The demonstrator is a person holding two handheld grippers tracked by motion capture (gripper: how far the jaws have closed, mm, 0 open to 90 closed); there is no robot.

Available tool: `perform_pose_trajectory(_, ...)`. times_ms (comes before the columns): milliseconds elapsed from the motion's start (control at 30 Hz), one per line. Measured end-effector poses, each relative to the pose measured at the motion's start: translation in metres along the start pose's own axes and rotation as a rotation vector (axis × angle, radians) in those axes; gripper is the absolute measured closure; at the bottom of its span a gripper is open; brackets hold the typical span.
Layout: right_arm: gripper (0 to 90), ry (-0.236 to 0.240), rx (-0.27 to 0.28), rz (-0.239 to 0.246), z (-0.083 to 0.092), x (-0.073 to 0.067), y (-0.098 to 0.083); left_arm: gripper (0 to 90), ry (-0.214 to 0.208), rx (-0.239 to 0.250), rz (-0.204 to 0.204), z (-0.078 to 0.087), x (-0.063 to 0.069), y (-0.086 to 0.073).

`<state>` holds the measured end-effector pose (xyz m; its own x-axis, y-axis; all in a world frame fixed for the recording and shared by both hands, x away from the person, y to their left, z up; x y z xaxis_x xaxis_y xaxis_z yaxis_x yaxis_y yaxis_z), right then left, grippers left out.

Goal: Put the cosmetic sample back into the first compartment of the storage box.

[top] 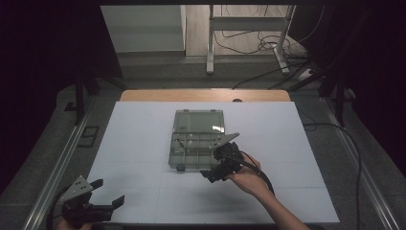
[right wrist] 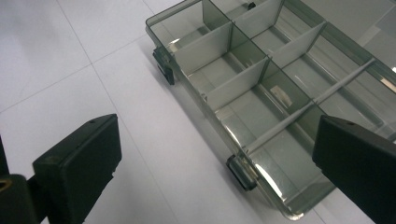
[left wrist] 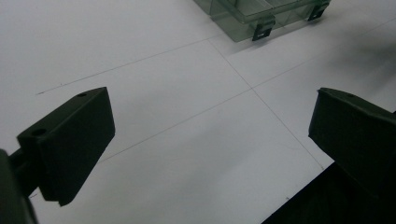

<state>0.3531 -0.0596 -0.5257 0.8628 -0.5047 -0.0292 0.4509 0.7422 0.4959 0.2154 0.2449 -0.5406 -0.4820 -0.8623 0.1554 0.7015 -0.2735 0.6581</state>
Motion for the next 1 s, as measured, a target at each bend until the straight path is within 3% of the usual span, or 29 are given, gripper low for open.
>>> perform_pose_trajectory(1000,1.4,-0.019,0.075,-0.047,0.027,0.007,-0.042,0.7,0.006,-0.005,-0.002,-0.001,0.0,0.0)
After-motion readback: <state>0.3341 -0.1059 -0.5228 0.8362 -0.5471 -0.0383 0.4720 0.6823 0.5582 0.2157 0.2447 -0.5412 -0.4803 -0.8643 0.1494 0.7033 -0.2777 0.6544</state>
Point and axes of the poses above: each handheld gripper's, and its own axes: z roughly backward along the jaws, y roughly out of its top, x roughly to its right, the point moved 9 cm from there along -z, roughly forward along the jaws, and after that the axes turned 10 degrees about -x, right-handed, at the moved point
